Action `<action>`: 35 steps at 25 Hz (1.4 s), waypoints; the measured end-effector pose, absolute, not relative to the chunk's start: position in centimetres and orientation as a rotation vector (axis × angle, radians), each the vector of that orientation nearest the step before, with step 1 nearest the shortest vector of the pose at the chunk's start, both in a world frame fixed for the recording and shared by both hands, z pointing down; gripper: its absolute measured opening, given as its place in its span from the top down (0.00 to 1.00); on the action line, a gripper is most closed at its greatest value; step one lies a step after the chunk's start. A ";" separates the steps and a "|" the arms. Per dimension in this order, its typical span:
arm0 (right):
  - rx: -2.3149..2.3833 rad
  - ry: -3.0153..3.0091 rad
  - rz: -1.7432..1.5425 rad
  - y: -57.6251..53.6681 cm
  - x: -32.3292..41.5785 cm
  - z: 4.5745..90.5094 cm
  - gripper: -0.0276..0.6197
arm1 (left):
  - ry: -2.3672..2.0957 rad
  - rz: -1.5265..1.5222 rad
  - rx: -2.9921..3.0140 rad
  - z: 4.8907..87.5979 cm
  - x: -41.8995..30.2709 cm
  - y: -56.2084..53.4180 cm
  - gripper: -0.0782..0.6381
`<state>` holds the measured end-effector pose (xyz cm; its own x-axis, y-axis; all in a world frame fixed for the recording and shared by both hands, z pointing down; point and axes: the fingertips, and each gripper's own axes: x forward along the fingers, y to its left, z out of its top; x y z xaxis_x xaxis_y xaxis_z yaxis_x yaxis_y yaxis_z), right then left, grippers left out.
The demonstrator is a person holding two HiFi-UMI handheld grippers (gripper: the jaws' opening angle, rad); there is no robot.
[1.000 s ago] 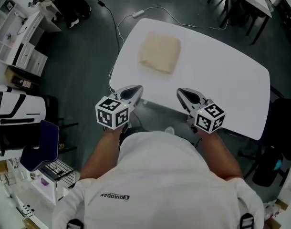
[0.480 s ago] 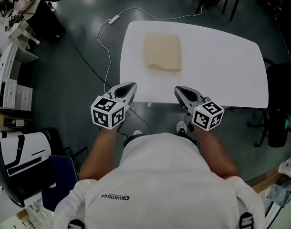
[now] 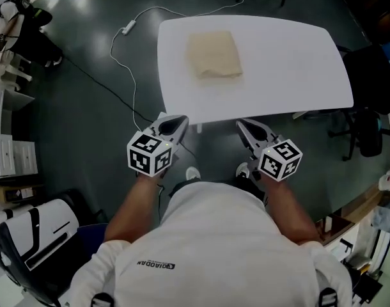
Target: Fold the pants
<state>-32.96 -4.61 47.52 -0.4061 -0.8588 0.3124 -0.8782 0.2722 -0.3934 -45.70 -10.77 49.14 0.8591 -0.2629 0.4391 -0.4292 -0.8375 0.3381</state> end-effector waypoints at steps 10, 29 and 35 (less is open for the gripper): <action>1.697 -2.465 0.787 -1.7 -35.7 47.3 0.93 | -0.407 0.545 2.629 48.0 -45.5 -6.4 0.85; 1.704 -2.447 0.790 0.9 -37.0 47.7 0.93 | -0.388 0.562 2.648 48.0 -45.6 -5.3 0.85; 1.708 -2.449 0.786 1.3 -37.1 47.8 0.93 | -0.385 0.564 2.654 48.0 -45.7 -4.9 0.85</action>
